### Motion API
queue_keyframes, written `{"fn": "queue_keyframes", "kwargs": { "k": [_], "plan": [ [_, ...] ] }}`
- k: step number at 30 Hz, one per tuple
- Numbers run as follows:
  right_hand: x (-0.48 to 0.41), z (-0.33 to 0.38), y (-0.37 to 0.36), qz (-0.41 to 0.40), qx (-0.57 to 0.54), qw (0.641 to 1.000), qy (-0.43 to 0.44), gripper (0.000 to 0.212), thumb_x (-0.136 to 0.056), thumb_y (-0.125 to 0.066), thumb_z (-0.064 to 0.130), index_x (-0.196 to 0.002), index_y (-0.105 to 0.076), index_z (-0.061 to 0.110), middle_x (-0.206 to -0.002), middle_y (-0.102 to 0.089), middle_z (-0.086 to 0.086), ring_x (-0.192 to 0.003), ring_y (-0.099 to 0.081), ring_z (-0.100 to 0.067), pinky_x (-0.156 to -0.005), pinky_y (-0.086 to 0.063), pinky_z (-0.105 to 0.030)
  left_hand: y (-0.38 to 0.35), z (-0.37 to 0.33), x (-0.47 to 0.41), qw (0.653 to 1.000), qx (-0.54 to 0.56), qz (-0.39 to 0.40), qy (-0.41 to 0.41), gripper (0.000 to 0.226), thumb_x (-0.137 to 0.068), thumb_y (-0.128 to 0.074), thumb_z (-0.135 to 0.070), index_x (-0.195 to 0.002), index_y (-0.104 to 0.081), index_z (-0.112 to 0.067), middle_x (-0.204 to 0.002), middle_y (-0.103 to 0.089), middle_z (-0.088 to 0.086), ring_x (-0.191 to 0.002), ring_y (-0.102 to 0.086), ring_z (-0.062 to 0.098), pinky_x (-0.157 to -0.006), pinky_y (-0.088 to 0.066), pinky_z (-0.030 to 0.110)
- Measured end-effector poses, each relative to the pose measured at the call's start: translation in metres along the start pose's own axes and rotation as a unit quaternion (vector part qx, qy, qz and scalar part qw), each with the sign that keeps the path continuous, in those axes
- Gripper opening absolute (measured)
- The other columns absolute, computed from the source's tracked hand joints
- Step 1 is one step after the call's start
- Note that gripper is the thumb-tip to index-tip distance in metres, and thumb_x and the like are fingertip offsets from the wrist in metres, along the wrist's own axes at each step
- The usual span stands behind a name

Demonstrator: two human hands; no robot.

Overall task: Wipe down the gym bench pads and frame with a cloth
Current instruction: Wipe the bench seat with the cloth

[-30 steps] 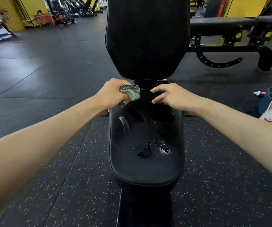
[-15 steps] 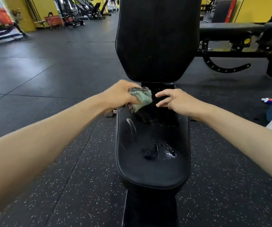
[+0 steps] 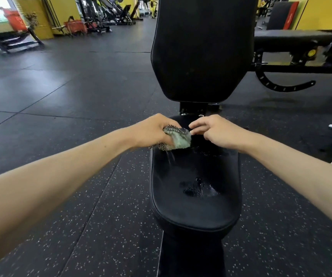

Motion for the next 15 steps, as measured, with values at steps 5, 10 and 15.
{"fn": "queue_keyframes", "kwargs": {
  "k": [5, 10, 15],
  "plan": [
    [-0.005, -0.002, 0.002, -0.010, -0.012, 1.000, 0.009, 0.056, -0.083, -0.034, -0.014, -0.118, -0.061, 0.020, -0.114, -0.069, 0.002, -0.118, -0.056, -0.007, -0.095, -0.041, -0.021, 0.038, 0.022, -0.012, 0.978, 0.016, -0.203, 0.037, 0.018, -0.077, -0.066, 0.009, -0.088, -0.067, -0.006, -0.077, -0.063, 0.006, -0.070, -0.053, 0.014, -0.069, -0.043, 0.024],
    [-0.002, -0.002, -0.002, -0.011, -0.013, 1.000, 0.023, 0.052, -0.081, -0.034, -0.017, -0.100, -0.062, 0.023, -0.109, -0.069, 0.002, -0.110, -0.058, -0.001, -0.077, -0.038, -0.003, 0.021, 0.037, -0.024, 0.977, -0.095, -0.185, 0.050, 0.025, -0.079, -0.059, 0.007, -0.097, -0.070, -0.007, -0.089, -0.070, 0.007, -0.081, -0.061, 0.017, -0.070, -0.045, 0.021],
    [0.003, -0.008, -0.003, -0.005, -0.008, 0.999, 0.037, 0.050, -0.081, -0.033, -0.019, -0.093, -0.061, 0.020, -0.106, -0.065, 0.005, -0.073, -0.058, 0.019, -0.052, -0.036, 0.000, 0.015, 0.039, -0.010, 0.981, -0.111, -0.158, 0.016, 0.037, -0.077, -0.052, 0.011, -0.102, -0.070, -0.009, -0.092, -0.071, 0.006, -0.084, -0.065, 0.020, -0.074, -0.049, 0.023]
  ]
}}
Point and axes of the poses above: each hand's wrist, its own x-axis away from the middle knuckle, its own y-axis out of the back of the hand, z = x × y, the point moved 1 cm from there along -x, towards the middle knuckle
